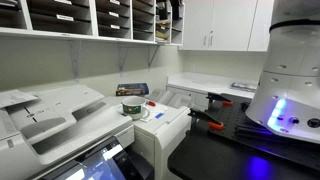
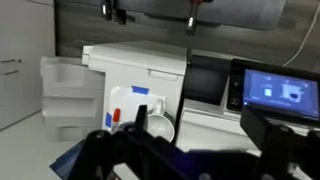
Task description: Put the marker in the mug
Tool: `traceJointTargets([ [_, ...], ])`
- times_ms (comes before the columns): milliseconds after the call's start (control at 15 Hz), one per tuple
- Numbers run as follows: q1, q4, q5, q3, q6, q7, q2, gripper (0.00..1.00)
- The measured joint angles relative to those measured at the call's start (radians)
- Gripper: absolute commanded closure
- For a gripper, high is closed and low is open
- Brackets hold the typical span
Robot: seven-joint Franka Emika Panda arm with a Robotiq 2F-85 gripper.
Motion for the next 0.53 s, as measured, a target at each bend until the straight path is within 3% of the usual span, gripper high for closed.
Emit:
traceJointTargets([
  [533,-0.007,0.002,0.0,-0.024,0.016,0.0,0.014,0.0],
])
